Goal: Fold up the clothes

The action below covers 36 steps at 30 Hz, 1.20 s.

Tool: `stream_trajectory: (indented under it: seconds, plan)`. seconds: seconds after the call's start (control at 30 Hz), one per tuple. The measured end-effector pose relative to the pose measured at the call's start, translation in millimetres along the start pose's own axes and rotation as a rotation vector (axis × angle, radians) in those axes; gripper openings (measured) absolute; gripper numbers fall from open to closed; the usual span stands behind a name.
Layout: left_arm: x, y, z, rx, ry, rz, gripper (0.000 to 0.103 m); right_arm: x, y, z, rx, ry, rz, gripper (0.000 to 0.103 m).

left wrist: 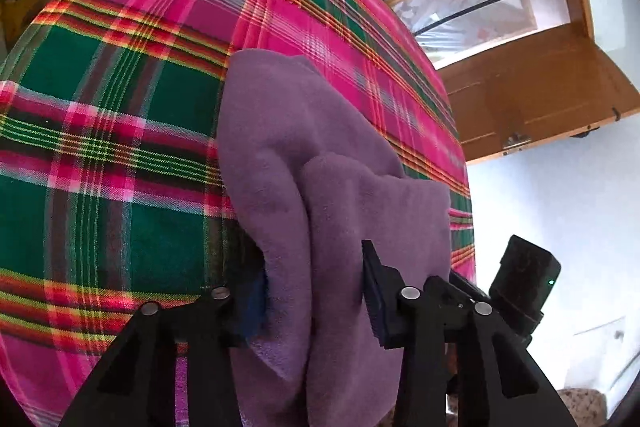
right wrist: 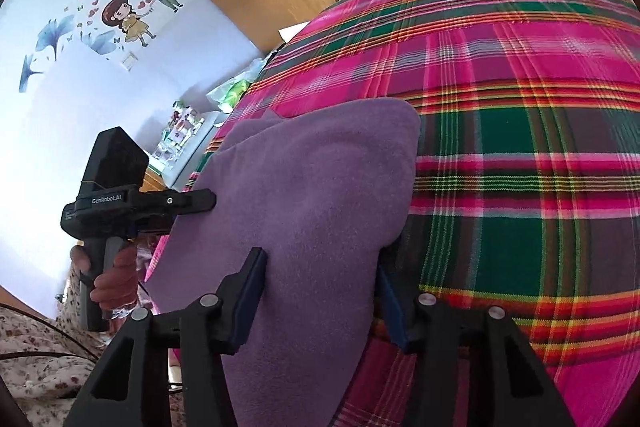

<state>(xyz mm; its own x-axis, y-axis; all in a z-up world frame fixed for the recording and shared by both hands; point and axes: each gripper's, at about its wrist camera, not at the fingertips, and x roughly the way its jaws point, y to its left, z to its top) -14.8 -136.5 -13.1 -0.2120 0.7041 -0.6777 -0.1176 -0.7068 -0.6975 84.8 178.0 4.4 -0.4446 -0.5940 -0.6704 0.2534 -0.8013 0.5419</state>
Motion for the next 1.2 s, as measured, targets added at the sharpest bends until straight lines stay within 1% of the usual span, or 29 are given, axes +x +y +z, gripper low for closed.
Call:
stream_trajectory:
  seconds: [0.07, 0.13, 0.3, 0.5, 0.83, 1.0, 1.2]
  plan:
    - [-0.6, -1.9, -0.3, 0.005, -0.008, 0.005, 0.039, -0.5, 2.0, 0.1, -0.005, -0.008, -0.009, 0.049]
    - [-1.3, -3.6, -0.5, 0.008, -0.016, 0.008, 0.035, -1.2, 4.1, -0.1, -0.011, -0.018, -0.017, 0.047]
    - [-4.2, -6.8, -1.2, 0.007, -0.031, -0.002, 0.035, -4.0, 8.5, -1.3, -0.030, -0.043, -0.020, 0.043]
    - [-4.3, -13.2, 2.3, 0.010, -0.043, -0.009, 0.035, -7.1, 7.5, 2.3, -0.024, -0.059, -0.001, 0.040]
    - [-5.2, -29.0, 13.0, 0.046, -0.069, -0.028, 0.033, -13.9, 10.7, 18.6, -0.038, -0.120, -0.004, 0.037]
    - [-9.8, -35.6, 28.7, 0.070, -0.089, -0.024, 0.033, -17.4, 11.2, 33.0, -0.063, -0.154, -0.016, 0.037]
    - [-10.4, -42.4, 52.1, 0.082, -0.106, -0.010, 0.033, -14.8, 6.5, 53.8, -0.083, -0.173, -0.025, 0.037]
